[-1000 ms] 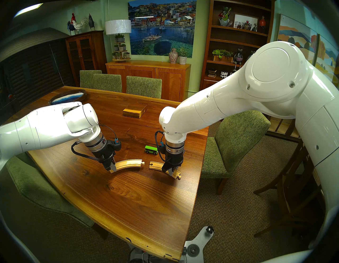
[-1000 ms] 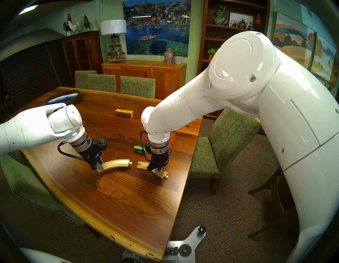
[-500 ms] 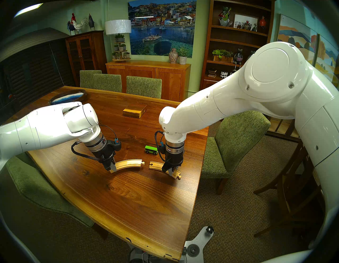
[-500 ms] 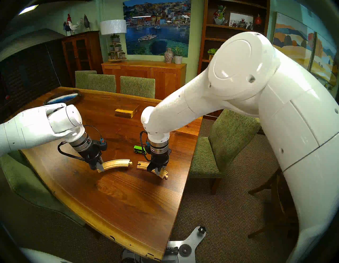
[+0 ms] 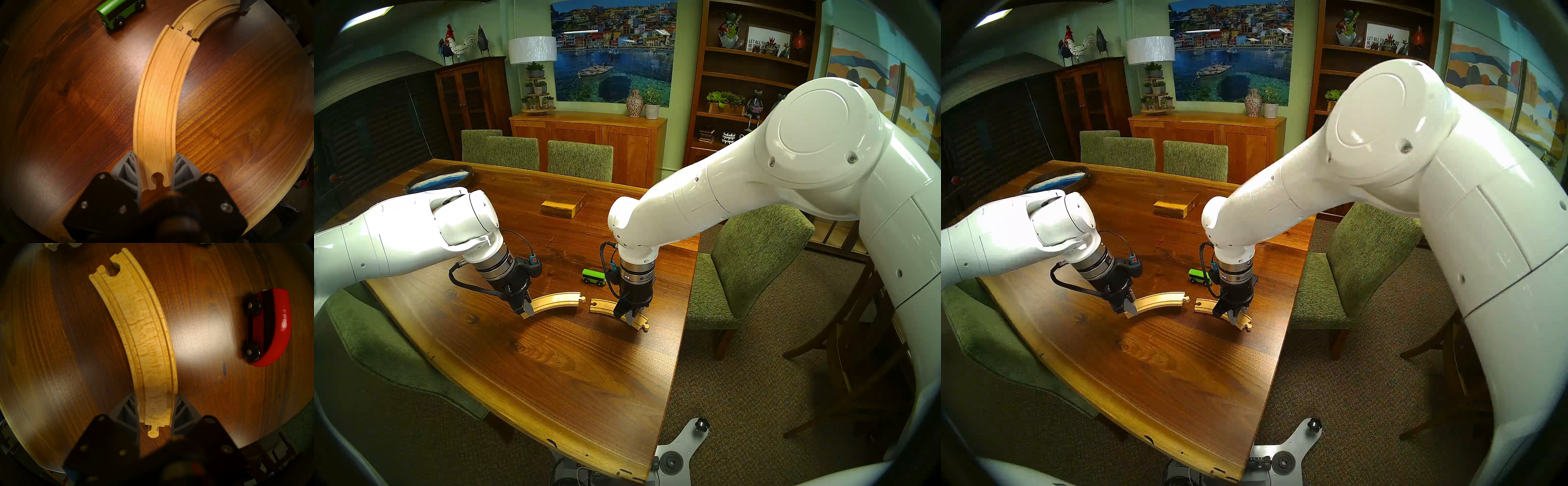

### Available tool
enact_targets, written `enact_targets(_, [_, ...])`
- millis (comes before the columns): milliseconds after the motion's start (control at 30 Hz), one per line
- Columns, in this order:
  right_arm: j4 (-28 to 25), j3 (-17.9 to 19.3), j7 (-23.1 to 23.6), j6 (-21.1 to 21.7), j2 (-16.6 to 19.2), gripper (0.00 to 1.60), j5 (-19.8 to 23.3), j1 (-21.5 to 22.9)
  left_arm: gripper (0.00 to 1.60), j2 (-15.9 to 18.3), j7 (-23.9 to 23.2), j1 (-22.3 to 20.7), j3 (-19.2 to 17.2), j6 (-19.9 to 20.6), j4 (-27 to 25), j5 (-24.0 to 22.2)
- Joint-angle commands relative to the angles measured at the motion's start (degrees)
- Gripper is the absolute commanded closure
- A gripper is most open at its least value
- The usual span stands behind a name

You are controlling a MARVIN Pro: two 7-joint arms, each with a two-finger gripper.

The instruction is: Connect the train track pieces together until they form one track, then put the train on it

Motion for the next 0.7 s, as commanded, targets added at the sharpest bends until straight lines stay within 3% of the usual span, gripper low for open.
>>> enact_targets(0, [0.45, 0.24, -0.31, -0.16, 0.17, 1.6, 0.14, 0.92, 1.6, -1.32, 0.88, -0.58, -1.57, 0.19, 0.46, -1.08])
enact_targets(667, [0.45, 0.37, -0.44, -0.08, 0.25, 1.6, 0.09, 0.87, 1.6, -3.09, 2.24, 0.01, -1.57, 0.12, 1.33, -2.74])
